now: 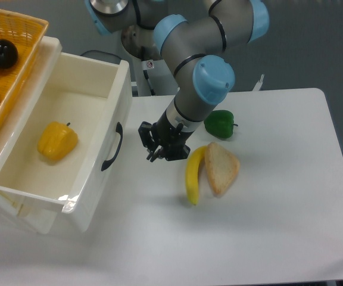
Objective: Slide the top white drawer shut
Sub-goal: 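Move the gripper toward the front face of the open white drawer, then lower the gripper against the drawer front beside its black handle, then push the white drawer front into the cabinet with the gripper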
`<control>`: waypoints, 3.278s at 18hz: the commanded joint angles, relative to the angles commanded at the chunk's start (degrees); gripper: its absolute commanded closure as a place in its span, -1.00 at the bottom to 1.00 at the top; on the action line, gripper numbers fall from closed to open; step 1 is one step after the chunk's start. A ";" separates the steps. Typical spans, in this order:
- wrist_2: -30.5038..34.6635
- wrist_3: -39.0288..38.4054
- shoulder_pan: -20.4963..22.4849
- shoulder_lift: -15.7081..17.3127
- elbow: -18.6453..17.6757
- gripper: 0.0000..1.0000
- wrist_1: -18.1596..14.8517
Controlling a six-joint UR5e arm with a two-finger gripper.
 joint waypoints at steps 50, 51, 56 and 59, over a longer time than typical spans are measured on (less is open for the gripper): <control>-4.30 -1.75 -5.98 3.08 -0.53 0.72 -6.77; -4.39 -1.93 -6.41 3.08 -0.53 0.72 -6.77; -5.36 -2.90 -7.38 3.52 -0.53 0.72 -6.59; -5.54 -2.99 -7.65 3.78 -0.53 0.72 -6.68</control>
